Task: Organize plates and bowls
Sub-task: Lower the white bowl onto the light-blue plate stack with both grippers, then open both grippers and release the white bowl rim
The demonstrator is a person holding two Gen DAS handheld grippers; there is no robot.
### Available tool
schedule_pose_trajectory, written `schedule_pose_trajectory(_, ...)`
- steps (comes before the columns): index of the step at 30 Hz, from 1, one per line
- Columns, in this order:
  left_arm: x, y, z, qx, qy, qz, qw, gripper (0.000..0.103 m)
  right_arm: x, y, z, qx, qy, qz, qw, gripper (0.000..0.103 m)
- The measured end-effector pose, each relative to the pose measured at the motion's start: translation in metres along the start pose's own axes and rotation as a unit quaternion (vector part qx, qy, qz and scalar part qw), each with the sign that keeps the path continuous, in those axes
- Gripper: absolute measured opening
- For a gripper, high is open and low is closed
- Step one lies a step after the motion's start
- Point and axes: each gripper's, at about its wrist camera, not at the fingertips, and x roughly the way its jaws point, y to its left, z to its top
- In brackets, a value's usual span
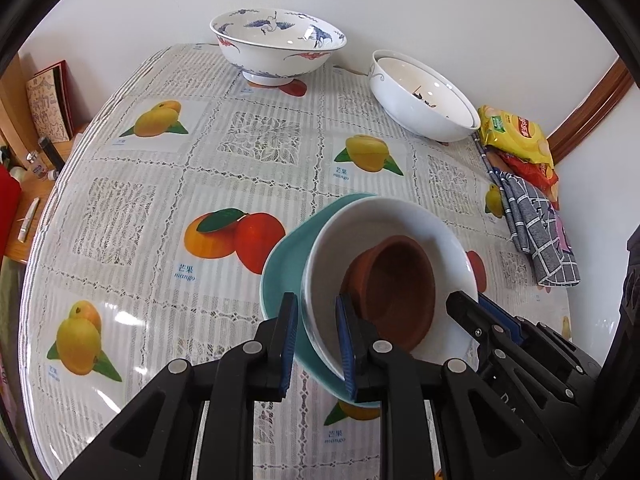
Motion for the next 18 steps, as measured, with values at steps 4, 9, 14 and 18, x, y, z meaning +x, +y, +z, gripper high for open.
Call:
schedule_pose_trajectory(4,-0.016,-0.006,-0.010,0.007,-0.017,0.009,0.9998,0.019,-0.016,0.000,-0.008,-0.007,-0.013,-0.001,1.000,0.017)
schedule_pose_trajectory(9,-0.039,-0.020,-0.026,0.017,-0.038,0.005,0.9991,0.024,-0.041,-0.005,-0.021,-0.007,-0.031,-0.004,0.999,0.020)
schedule_pose_trajectory(14,-0.062,-0.036,-0.044,0.033,-0.062,0.000,0.9976,0.030,-0.075,-0.015,-0.038,-0.001,-0.059,-0.016,0.998,0.040)
schedule_pose_trajectory(18,-0.079,-0.052,-0.062,0.049,-0.080,-0.001,0.9956,0.033,-0.100,-0.027,-0.051,0.008,-0.077,-0.026,0.997,0.046)
